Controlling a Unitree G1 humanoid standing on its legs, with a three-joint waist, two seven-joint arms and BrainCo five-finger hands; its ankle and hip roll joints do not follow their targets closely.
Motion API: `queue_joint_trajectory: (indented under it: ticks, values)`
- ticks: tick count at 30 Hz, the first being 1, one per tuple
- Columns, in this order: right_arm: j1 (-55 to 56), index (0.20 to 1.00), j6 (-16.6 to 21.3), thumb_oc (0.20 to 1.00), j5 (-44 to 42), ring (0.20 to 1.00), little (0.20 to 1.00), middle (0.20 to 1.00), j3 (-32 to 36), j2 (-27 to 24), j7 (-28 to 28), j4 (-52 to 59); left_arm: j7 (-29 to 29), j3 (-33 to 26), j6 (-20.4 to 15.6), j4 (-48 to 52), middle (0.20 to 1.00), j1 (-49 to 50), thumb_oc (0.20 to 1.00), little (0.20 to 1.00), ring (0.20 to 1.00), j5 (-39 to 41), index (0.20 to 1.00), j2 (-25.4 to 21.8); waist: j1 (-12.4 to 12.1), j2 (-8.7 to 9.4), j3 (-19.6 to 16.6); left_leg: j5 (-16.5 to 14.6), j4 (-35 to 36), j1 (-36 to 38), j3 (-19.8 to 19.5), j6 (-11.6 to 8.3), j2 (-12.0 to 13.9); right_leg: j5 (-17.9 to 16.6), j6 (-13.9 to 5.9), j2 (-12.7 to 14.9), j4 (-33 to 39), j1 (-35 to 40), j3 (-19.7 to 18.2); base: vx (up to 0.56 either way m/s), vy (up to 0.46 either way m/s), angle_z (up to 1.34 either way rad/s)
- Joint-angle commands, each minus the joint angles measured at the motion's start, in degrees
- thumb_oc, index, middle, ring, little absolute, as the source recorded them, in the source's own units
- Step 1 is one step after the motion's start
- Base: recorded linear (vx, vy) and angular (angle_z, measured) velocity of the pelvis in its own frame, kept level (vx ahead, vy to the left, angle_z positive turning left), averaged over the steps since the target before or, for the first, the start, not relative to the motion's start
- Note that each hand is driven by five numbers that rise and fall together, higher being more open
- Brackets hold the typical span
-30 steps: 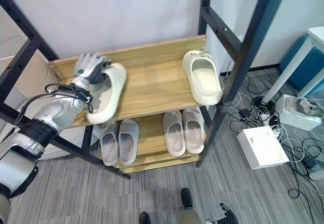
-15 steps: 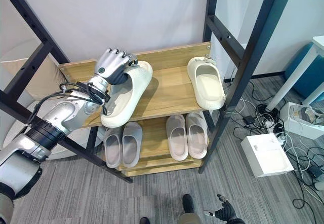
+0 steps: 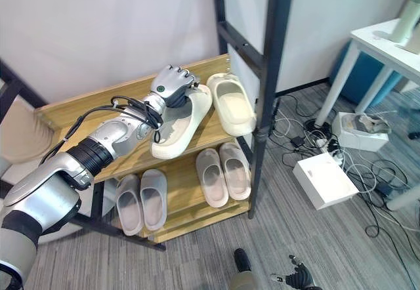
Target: Arrange the slippers neatly on the shoe rack.
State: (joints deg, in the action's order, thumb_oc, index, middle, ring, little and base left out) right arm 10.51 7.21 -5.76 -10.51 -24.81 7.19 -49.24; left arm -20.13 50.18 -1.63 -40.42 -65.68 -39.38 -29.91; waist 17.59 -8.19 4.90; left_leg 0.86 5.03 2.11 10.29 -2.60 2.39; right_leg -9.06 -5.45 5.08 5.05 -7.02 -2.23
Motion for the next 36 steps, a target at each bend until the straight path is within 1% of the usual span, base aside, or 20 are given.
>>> queue_joint_trajectory:
  ticks: [1,3,9,13,18,19,20,22,23,24,26,28,29,32,33,34,35,36]
  values:
    - [-0.9,1.0,2.1,1.0,-1.8,1.0,1.0,1.0,1.2,-3.3,1.1,-0.3,-1.8,-0.8,2.2,-8.8,0.2,-10.1,0.2,0.2,0.2,0.4,0.2,-1.8,1.2,1.38,1.5,-0.8,0.0,1.0,-1.8,-3.03,1.8,8.5,-3.99,0.9,-1.5,4.9,-0.3,0.02,-0.009,-0.04]
    - [-0.7,1.0,2.2,1.0,-2.2,1.0,1.0,1.0,1.7,-3.8,1.3,-0.4,-1.5,-0.2,2.7,-13.2,0.2,-10.5,0.2,0.2,0.2,0.8,0.2,-1.8,2.4,0.92,1.9,-0.8,0.0,0.8,-1.2,-3.16,1.9,8.4,-3.98,0.8,-1.7,4.1,-0.9,0.03,-0.01,-0.15]
    - [-0.9,1.0,2.7,1.0,-3.3,1.0,1.0,1.0,2.3,-4.2,1.4,-0.4,-1.0,-1.5,3.5,-19.5,0.2,-10.1,0.2,0.2,0.2,3.1,0.2,-2.2,3.4,0.37,2.7,-0.8,0.0,0.3,0.0,-3.25,1.9,8.3,-3.95,0.6,-1.8,2.9,-1.7,0.01,-0.003,-0.13]
    - [0.6,1.0,2.8,1.0,-3.3,1.0,1.0,1.0,2.7,-4.4,1.2,3.2,-0.9,-2.0,3.6,-20.2,0.2,-9.8,0.2,0.2,0.2,3.8,0.2,-2.2,3.7,0.37,3.0,-0.7,0.0,0.0,-0.2,-3.31,1.9,8.4,-3.84,0.6,-1.9,2.6,-1.7,0.0,-0.006,-0.1]
    - [1.5,1.0,3.0,1.0,-3.5,1.0,1.0,1.0,2.4,-4.4,0.8,3.5,-1.2,-2.9,4.0,-22.1,0.2,-10.6,0.2,0.2,0.2,5.3,0.2,-1.2,3.9,0.5,3.2,-0.7,0.0,-0.1,-0.3,-3.37,2.0,8.3,-3.82,0.5,-1.6,2.8,-1.5,0.0,-0.002,0.01]
    - [1.4,1.0,3.1,1.0,-3.6,1.0,1.0,1.0,2.4,-4.4,0.7,3.3,-1.3,-3.1,4.0,-22.2,0.492,-10.9,0.492,0.492,0.492,5.8,0.492,-1.0,3.8,0.54,3.3,-0.7,0.0,-0.1,-0.3,-3.37,2.0,8.2,-3.81,0.5,-1.6,2.8,-1.5,0.0,0.0,0.0]
    - [1.5,1.0,3.1,1.0,-3.7,1.0,1.0,1.0,2.3,-4.2,0.5,3.3,-1.7,-3.5,3.9,-21.5,1.0,-11.2,1.0,1.0,1.0,6.3,1.0,-0.9,3.7,0.59,3.2,-0.7,0.0,-0.1,-0.3,-3.34,2.0,8.2,-3.82,0.5,-1.5,2.9,-1.4,0.0,0.0,0.0]
    - [1.7,1.0,3.1,1.0,-3.6,1.0,1.0,1.0,2.4,-4.1,0.4,3.3,-1.4,-3.7,3.4,-19.1,1.0,-11.6,1.0,1.0,1.0,7.2,1.0,-0.7,3.2,0.67,3.2,-0.7,0.0,0.0,-0.7,-3.27,2.0,8.4,-3.76,0.5,-1.4,3.4,-0.9,0.0,0.0,0.0]
    - [1.9,1.0,3.1,1.0,-3.6,1.0,1.0,1.0,2.6,-3.9,0.3,3.5,-0.9,-3.7,2.9,-16.1,1.0,-11.7,1.0,1.0,1.0,7.4,1.0,-0.7,2.8,0.75,3.1,-0.7,0.0,0.1,-1.2,-3.19,2.0,8.6,-3.67,0.6,-1.3,4.0,-0.4,0.01,-0.008,0.04]
    - [1.9,1.0,3.1,1.0,-3.6,1.0,1.0,1.0,2.6,-3.9,0.3,3.5,-0.8,-3.7,2.9,-16.0,1.0,-11.6,1.0,1.0,1.0,7.4,1.0,-0.7,2.8,0.77,3.1,-0.7,0.0,0.1,-1.2,-3.19,1.9,8.6,-3.67,0.6,-1.3,4.1,-0.3,0.01,-0.01,0.08]
    - [2.2,1.0,2.9,1.0,-3.7,1.0,1.0,1.0,2.9,-3.6,-0.1,3.6,0.2,-4.0,2.5,-12.7,1.0,-11.6,1.0,1.0,1.0,8.2,1.0,-1.1,2.3,0.88,3.0,-0.7,0.0,0.4,-1.9,-3.08,1.9,8.7,-3.56,0.7,-1.2,4.8,0.2,0.01,-0.01,0.12]
    - [2.6,1.0,2.4,1.0,-3.6,1.0,1.0,1.0,3.3,-3.4,-0.8,3.7,3.0,-3.4,2.1,-9.7,1.0,-11.6,1.0,1.0,1.0,8.2,1.0,-2.0,1.3,1.1,2.8,-0.7,0.0,0.5,-2.6,-2.98,1.7,8.8,-3.53,0.9,-0.9,5.7,1.1,0.0,-0.009,0.19]
    - [2.6,1.0,2.4,1.0,-3.6,1.0,1.0,1.0,3.3,-3.4,-0.8,3.7,3.0,-3.4,2.2,-9.6,1.0,-11.6,1.0,1.0,1.0,8.2,1.0,-2.0,1.3,1.13,2.8,-0.7,0.0,0.5,-2.7,-2.98,1.7,8.8,-3.53,0.9,-0.9,5.7,1.1,0.0,-0.007,0.15]
    - [2.7,1.0,1.8,1.0,-3.7,1.0,1.0,1.0,3.3,-2.7,-1.8,3.7,5.1,-2.9,1.9,-5.3,1.0,-11.8,1.0,1.0,1.0,7.9,1.0,-4.0,-0.2,1.55,2.5,-0.5,0.0,0.5,-3.6,-2.88,1.7,8.8,-3.57,1.1,-0.7,6.5,2.4,-0.03,-0.006,0.16]
    - [2.7,1.0,1.8,1.0,-3.7,1.0,1.0,1.0,3.3,-2.7,-1.8,3.7,5.2,-2.9,2.0,-5.2,1.0,-11.8,1.0,1.0,1.0,7.9,1.0,-4.1,-0.2,1.58,2.5,-0.5,0.0,0.5,-3.6,-2.88,1.7,8.8,-3.57,1.1,-0.7,6.5,2.5,-0.04,-0.016,0.22]
    - [0.9,1.0,1.7,1.0,-3.3,1.0,1.0,1.0,3.7,-2.5,-0.7,4.6,5.4,-4.4,1.2,-0.6,1.0,-10.8,1.0,1.0,1.0,7.2,1.0,-4.8,-1.6,1.99,2.4,-0.4,0.0,0.3,-4.3,-2.76,1.6,8.9,-3.53,1.1,-0.6,6.7,3.0,-0.03,-0.006,0.15]
    - [0.8,1.0,1.6,1.0,-3.2,1.0,1.0,1.0,3.7,-2.6,-0.6,4.6,5.6,-4.6,1.3,-0.2,1.0,-10.7,1.0,1.0,1.0,7.1,1.0,-5.0,-1.5,1.94,2.4,-0.4,0.0,0.3,-4.3,-2.76,1.6,8.9,-3.53,1.1,-0.6,6.8,3.1,-0.03,-0.017,0.1]
    - [0.8,1.0,1.7,1.0,-2.8,1.0,1.0,1.0,2.5,-2.3,-0.9,4.6,6.3,-2.9,1.6,-0.6,1.0,-11.1,1.0,1.0,1.0,6.5,1.0,-4.9,-2.3,1.94,2.1,-0.3,0.0,0.3,-4.7,-2.68,1.6,9.0,-3.55,1.2,-0.5,7.1,3.5,0.0,-0.011,0.19]
